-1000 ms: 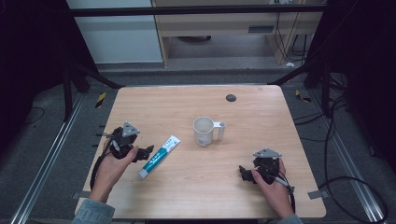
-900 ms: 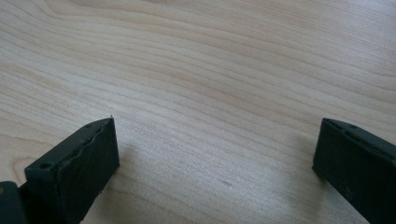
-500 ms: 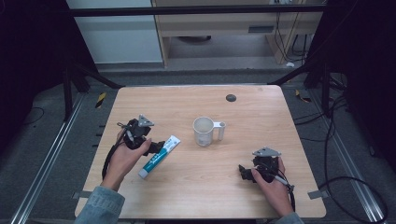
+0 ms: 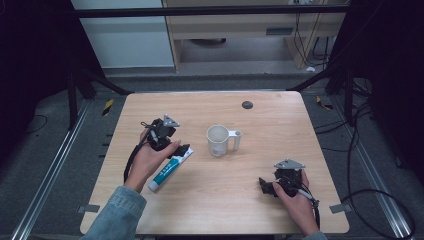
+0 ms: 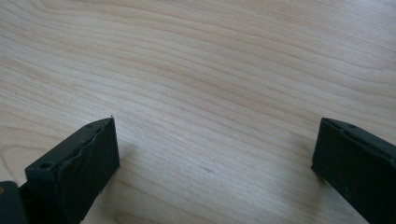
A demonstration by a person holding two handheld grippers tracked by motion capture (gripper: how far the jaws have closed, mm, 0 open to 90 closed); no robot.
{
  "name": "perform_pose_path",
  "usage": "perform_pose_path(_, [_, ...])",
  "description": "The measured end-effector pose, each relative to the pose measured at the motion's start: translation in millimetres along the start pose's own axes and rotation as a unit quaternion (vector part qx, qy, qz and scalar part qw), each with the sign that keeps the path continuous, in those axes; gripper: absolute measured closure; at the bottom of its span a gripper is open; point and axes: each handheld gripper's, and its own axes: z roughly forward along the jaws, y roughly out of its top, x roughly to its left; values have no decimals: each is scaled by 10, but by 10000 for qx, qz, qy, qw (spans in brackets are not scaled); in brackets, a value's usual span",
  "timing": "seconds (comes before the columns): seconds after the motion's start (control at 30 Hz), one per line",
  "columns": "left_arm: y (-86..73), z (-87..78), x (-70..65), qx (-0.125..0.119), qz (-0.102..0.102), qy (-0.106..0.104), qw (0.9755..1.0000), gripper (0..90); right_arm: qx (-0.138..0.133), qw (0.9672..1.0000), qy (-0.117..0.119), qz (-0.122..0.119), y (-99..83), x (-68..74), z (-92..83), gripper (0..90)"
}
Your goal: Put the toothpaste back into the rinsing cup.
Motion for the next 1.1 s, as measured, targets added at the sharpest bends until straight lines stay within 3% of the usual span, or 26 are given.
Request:
perform_pose_path(0.5, [12,281,-73,596,37,-69,9982,145,-5,10000,-48,59,-65,-62,-67,8])
perform_pose_path(0.57, [-7,319,-77,836,49,-97,9964,179,3,10000,-27,76,-62,-62,-66,5])
perform_pose_path(0.67, [-19,345,-77,982,28,-123,9951,182,9,10000,-27,89,-60,-61,-65,5])
perform_pose_path(0.77, [-39,380,-72,1128,-5,-120,9935,242,9,10000,-27,89,-60,-61,-65,5])
perform_pose_path(0.87, [-123,435,-43,1399,-95,-95,9901,302,12,10000,-27,90,-60,-61,-66,5])
perform_pose_path(1.1, [-216,474,25,1497,-251,-121,9883,379,8,10000,-26,89,-60,-61,-65,5])
